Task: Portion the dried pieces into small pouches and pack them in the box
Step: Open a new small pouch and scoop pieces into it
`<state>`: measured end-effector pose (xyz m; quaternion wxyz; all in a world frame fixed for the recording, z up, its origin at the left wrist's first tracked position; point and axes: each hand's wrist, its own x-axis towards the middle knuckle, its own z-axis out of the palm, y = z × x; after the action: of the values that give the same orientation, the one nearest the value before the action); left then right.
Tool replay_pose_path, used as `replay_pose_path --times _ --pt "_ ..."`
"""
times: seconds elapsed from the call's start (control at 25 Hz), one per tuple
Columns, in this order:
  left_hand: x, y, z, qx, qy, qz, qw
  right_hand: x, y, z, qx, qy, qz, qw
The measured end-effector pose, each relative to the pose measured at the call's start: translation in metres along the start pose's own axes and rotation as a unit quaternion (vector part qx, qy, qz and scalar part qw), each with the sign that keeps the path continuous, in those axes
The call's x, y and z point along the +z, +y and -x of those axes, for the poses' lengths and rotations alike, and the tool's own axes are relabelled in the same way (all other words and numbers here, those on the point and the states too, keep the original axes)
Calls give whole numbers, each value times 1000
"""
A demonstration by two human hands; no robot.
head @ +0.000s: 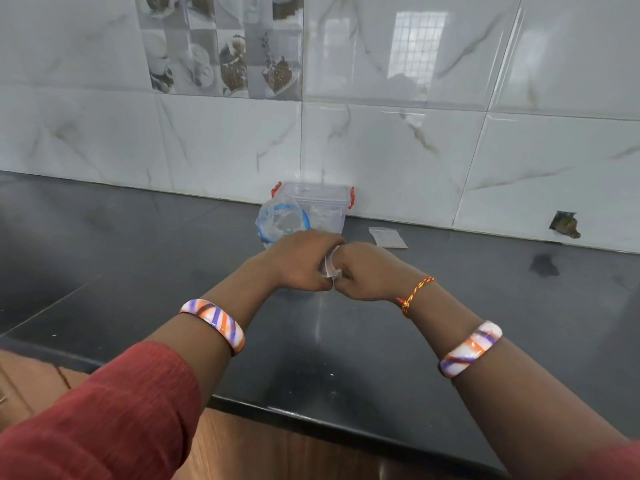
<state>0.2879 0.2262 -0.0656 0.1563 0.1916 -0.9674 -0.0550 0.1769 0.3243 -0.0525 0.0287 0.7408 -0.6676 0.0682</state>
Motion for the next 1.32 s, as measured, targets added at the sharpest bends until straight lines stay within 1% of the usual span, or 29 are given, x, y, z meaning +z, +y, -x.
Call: replay_pose_path --times 0.04,0.08,0.16,0.2,0.24,0.28,0.32,0.36,0.4,0.44,0.52,0.56,0.64,0.68,0.76,0.88,0.96,1.04,1.16,1.32 --pt "-2 -4 0 2 2 -18 1000 1 -2 -4 -3 -5 1 1000" --pt "-3 -9 1 4 5 -31 1000 2 -3 -10 3 -27 -6 1000" --pt "-5 -25 4 -3 16 -39 999 1 -6 -24 3 -55 -100 993" --pt "-7 -35 6 -21 29 -30 999 -1 -8 -32 6 -41 -163 986" --pt "-10 -50 8 -48 51 -11 997 -3 -7 -44 19 5 -221 975" --pt "-13 -64 9 -83 81 15 993 -3 -5 -55 38 68 -255 964" --pt "-14 -79 9 -122 120 44 984 -1 -2 -68 58 128 -253 957" --pt "-16 -96 7 -167 162 71 970 2 -3 -83 83 166 -222 957" --pt "-17 -110 3 -212 205 95 951 8 -5 -97 109 174 -176 963" --pt "-17 -123 -2 -251 235 119 931 15 -10 -111 134 157 -118 971" --pt "-12 -138 -15 -298 254 179 903 31 -19 -137 167 109 6 980" --pt "-7 -144 -22 -311 251 211 892 37 -23 -148 174 92 52 979" --pt "3 -152 -35 -337 230 255 877 44 -28 -163 192 69 87 975" --pt "7 -156 -40 -347 215 269 872 44 -29 -169 208 65 83 972" --pt "16 -166 -47 -360 168 297 868 45 -27 -177 269 73 39 960" --pt "24 -175 -46 -384 80 345 853 45 -20 -180 335 134 -1 933" --pt "26 -179 -43 -398 29 384 833 45 -24 -181 333 151 23 931" --pt "28 -177 -39 -396 2 389 832 50 -36 -179 307 126 79 940" --pt "29 -172 -35 -388 -8 400 830 59 -51 -177 307 95 112 940" --pt "30 -171 -35 -394 2 459 796 61 -50 -179 312 92 134 936"
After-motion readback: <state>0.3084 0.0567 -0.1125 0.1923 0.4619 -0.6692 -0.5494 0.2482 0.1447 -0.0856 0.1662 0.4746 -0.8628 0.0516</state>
